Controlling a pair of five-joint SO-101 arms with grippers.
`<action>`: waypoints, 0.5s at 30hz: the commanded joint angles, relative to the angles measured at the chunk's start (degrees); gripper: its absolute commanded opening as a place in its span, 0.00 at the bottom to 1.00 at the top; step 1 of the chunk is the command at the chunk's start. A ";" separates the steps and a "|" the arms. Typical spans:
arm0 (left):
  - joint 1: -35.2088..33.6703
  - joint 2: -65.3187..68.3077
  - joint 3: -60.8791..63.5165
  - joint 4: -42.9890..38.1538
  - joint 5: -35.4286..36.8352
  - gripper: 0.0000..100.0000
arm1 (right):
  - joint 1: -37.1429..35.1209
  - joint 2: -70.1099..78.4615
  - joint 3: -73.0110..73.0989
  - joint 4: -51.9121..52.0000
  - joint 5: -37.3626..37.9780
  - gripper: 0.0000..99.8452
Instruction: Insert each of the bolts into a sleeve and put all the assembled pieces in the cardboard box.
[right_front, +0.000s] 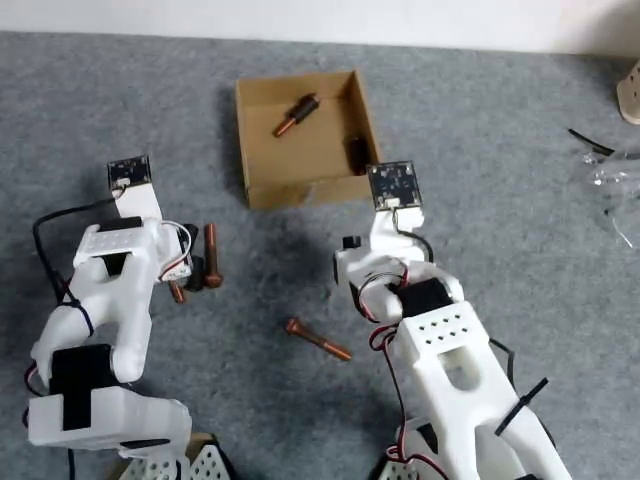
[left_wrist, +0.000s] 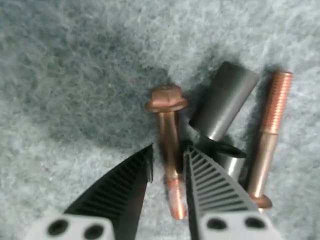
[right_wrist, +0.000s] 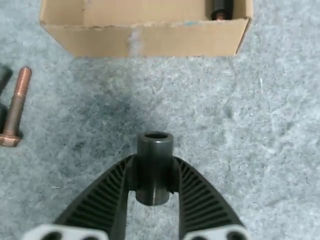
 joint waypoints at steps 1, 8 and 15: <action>0.48 0.40 -1.80 0.53 0.00 0.00 | 0.66 -0.22 -0.31 -1.80 0.79 0.00; 0.66 -0.48 -1.89 1.49 -14.33 0.00 | 0.57 -0.22 -0.22 -1.80 0.79 0.00; 0.57 -14.29 3.38 3.60 -13.71 0.00 | 0.75 -0.75 -0.22 -1.80 0.79 0.00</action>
